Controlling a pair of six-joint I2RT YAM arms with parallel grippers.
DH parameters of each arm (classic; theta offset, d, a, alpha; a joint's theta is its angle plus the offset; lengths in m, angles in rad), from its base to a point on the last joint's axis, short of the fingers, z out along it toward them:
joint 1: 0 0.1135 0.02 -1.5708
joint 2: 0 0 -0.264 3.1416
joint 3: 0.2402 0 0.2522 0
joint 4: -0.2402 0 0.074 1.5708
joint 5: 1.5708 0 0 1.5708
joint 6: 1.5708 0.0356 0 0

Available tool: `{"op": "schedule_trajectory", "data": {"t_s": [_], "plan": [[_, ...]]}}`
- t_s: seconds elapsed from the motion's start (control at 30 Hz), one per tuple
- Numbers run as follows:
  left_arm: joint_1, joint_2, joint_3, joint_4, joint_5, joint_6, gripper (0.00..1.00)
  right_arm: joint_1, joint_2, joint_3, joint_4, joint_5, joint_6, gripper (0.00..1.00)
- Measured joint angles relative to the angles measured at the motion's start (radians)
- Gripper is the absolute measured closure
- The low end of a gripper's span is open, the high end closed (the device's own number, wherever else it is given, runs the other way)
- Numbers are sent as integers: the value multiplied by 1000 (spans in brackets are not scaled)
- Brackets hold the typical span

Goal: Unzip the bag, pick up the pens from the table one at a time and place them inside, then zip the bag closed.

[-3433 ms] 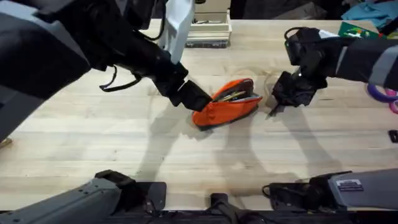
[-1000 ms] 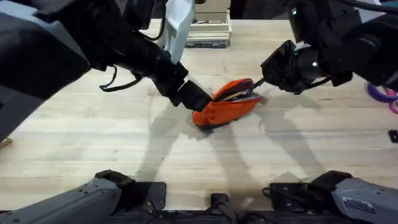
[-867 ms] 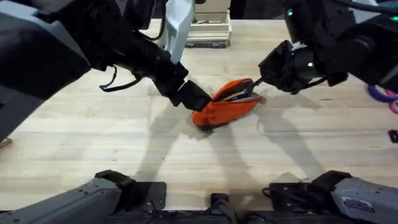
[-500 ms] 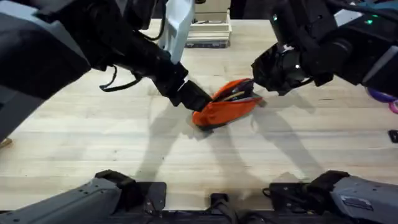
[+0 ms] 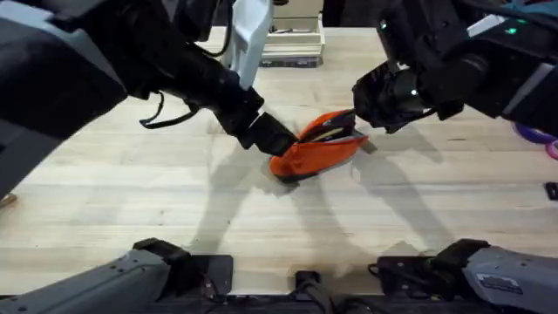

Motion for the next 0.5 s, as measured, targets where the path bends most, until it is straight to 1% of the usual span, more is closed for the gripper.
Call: {"op": "schedule_trajectory", "data": {"t_s": [0.27,0.5], "plan": [[0,0,0,0,0,0,7,22,40,0,-21,0,15,967],[0,0,0,-2,0,0,7,72,77,0,-22,-1,105,967]]}}
